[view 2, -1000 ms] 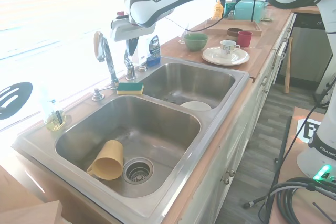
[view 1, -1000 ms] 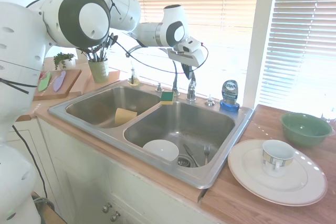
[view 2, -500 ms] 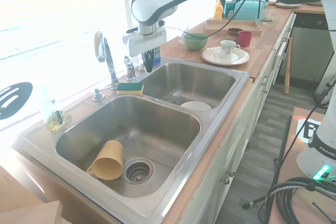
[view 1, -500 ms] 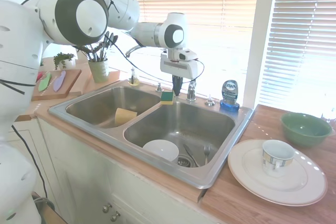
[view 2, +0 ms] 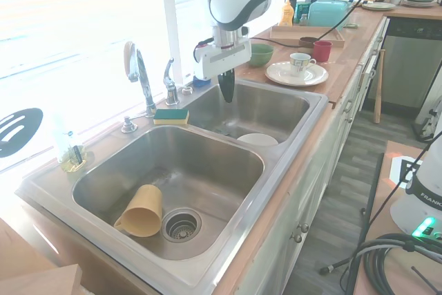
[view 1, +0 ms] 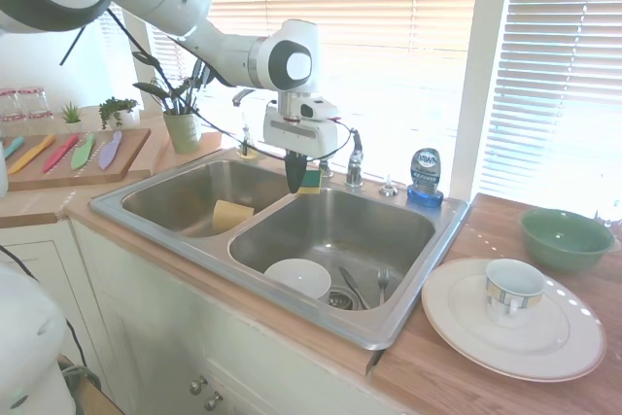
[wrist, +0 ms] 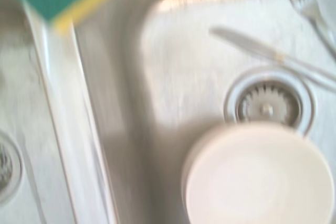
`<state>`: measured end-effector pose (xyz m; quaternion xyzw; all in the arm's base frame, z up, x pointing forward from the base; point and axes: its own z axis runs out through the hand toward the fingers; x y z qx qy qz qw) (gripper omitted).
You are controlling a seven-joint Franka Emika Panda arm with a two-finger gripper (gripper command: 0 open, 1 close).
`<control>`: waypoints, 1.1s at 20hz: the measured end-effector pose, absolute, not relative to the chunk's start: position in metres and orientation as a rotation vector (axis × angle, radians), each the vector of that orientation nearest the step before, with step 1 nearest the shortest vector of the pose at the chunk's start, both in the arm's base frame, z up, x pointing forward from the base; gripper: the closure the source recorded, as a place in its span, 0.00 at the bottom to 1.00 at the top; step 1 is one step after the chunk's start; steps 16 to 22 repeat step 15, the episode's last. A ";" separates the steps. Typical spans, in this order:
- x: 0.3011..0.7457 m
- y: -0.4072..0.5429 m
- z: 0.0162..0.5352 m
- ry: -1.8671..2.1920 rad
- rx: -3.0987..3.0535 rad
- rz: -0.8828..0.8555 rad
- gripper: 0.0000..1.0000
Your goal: Turn on the faucet
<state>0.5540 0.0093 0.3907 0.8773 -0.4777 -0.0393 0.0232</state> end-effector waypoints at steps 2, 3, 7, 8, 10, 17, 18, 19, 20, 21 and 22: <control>0.527 0.011 0.389 -1.476 2.724 -0.119 0.00; 0.513 0.011 0.387 -1.475 2.726 -0.120 0.00; 0.481 0.010 0.383 -1.480 2.728 -0.116 0.00; 0.478 0.010 0.384 -1.482 2.727 -0.115 0.00; 0.477 0.010 0.385 -1.485 2.730 -0.107 0.00; 0.478 0.011 0.386 -1.496 2.736 -0.101 0.00; 0.478 0.011 0.386 -1.496 2.736 -0.101 0.00; 0.478 0.011 0.386 -1.496 2.736 -0.101 0.00; 0.478 0.011 0.386 -1.496 2.736 -0.101 0.00; 0.478 0.011 0.386 -1.496 2.736 -0.101 0.00; 0.478 0.011 0.386 -1.496 2.736 -0.101 0.00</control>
